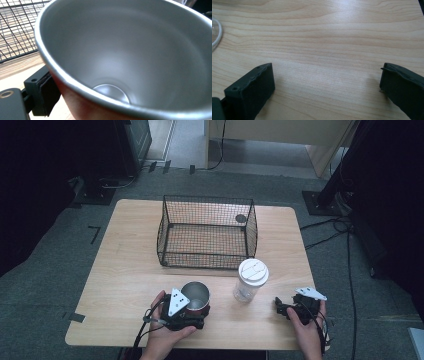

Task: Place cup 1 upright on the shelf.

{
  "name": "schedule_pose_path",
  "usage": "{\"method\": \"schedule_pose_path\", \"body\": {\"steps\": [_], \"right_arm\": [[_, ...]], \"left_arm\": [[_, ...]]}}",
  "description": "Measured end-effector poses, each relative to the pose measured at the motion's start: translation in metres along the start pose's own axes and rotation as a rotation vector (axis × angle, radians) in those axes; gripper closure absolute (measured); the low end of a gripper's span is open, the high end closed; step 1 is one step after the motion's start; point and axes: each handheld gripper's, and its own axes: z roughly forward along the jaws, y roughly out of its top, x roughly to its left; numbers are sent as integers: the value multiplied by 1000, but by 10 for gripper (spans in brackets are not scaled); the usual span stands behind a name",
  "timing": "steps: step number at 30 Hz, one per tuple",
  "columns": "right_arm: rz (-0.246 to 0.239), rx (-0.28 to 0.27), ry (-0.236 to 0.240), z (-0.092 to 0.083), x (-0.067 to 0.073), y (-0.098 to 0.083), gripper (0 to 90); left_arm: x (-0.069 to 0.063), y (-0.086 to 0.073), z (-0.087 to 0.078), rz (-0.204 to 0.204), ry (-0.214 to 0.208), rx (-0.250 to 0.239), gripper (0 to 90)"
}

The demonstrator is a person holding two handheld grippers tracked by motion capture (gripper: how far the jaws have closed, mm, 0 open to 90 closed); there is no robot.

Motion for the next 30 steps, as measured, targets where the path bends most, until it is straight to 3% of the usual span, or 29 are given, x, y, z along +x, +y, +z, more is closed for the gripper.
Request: {"method": "schedule_pose_path", "body": {"steps": [5,15,23,30], "right_arm": [[0,0,0,0,0,0,0],[-10,-1,9,0,1,0,0],[-12,-1,10,0,1,0,0],[-18,0,14,-1,1,-1,0]], "left_arm": [[-6,2,1,5,16,6,51],[-7,2,4,14,14,-28,54],[-7,2,5,47,15,-38,64],[-6,10,-5,39,22,-131,66]]}}
